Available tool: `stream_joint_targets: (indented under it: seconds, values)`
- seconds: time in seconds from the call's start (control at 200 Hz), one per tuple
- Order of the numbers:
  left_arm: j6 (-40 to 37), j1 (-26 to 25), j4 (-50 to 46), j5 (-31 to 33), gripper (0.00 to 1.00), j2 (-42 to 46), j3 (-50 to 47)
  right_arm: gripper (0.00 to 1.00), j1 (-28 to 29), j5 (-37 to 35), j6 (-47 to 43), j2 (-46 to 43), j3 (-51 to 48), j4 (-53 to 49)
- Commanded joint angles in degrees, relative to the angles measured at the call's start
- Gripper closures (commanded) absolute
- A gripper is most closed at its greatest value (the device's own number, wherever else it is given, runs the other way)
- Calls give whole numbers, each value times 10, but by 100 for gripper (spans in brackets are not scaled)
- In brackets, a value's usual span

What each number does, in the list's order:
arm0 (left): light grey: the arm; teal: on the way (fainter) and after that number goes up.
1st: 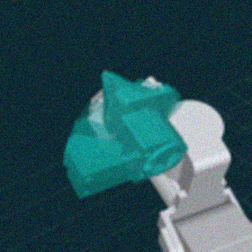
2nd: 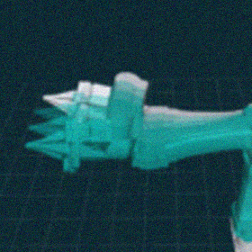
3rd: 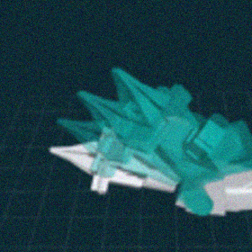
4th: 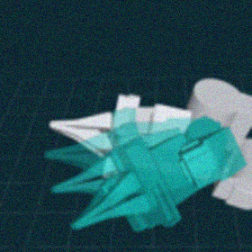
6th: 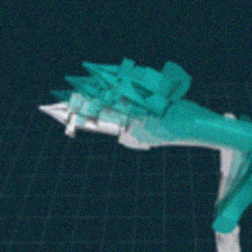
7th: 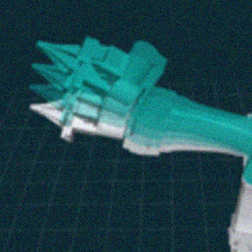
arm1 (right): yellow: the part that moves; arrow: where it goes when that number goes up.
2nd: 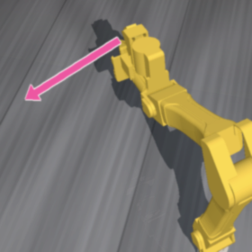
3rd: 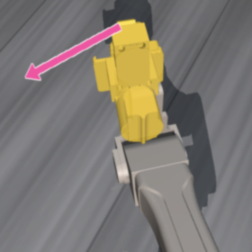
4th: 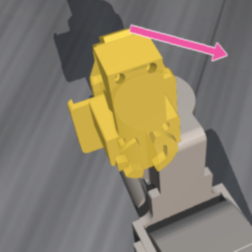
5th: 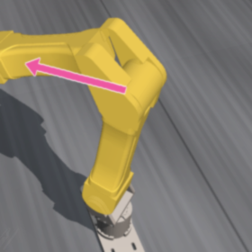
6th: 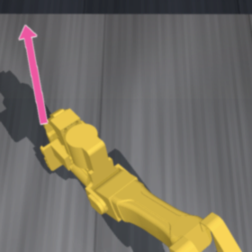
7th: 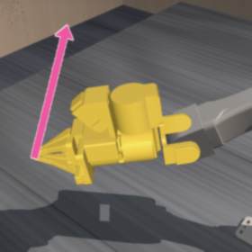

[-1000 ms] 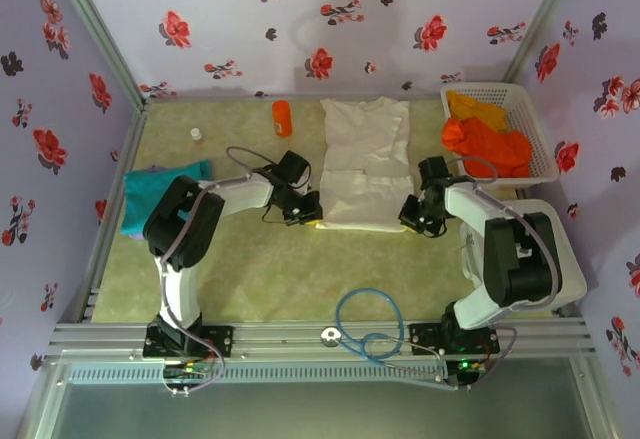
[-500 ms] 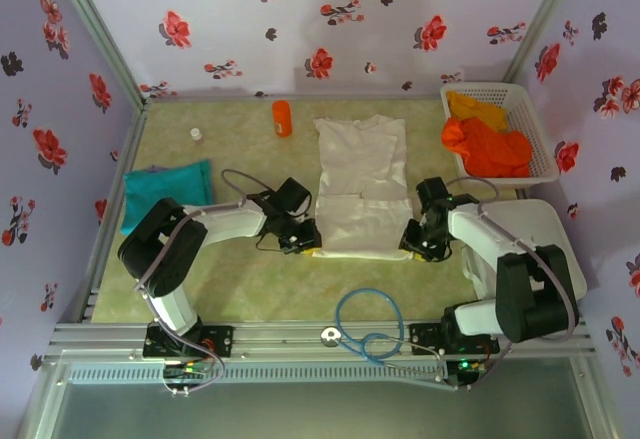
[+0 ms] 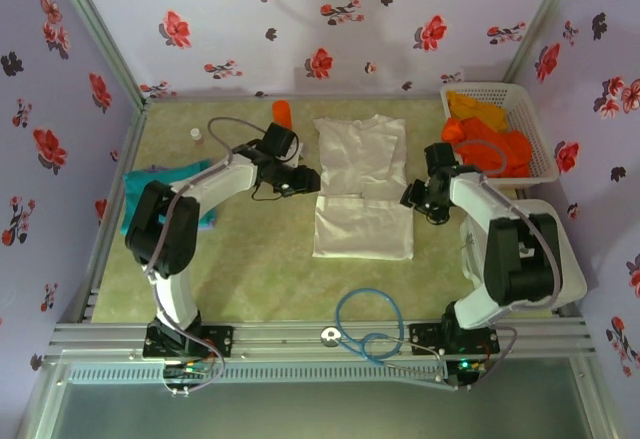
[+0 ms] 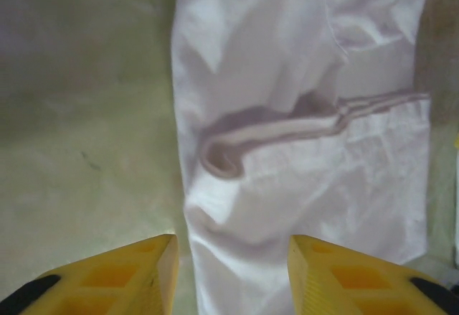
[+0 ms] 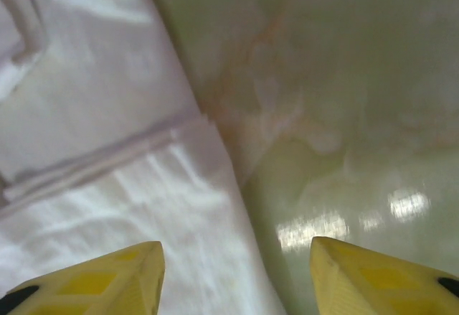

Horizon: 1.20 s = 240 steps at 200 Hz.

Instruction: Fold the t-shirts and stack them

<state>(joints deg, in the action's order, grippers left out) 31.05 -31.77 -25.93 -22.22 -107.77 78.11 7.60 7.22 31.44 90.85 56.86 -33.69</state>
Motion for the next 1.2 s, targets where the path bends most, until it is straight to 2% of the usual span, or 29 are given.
stream_joint_targets:
  seconds: [0.0,0.235,0.575,0.905,1.195]
  values:
    - [-58,10,-6,-29,58,-46,23,46,-15,-13,-23,36,31,34]
    - [-71,2,21,-47,58,-77,37,48,-25,21,-36,76,43,59]
    - [-70,-14,44,-48,56,-83,23,54,-23,65,-34,80,27,93]
    - [-72,-26,59,-35,54,-95,18,54,-18,64,-41,85,11,92]
    - [-71,-30,57,-25,60,-100,18,64,-8,74,-38,84,1,100]
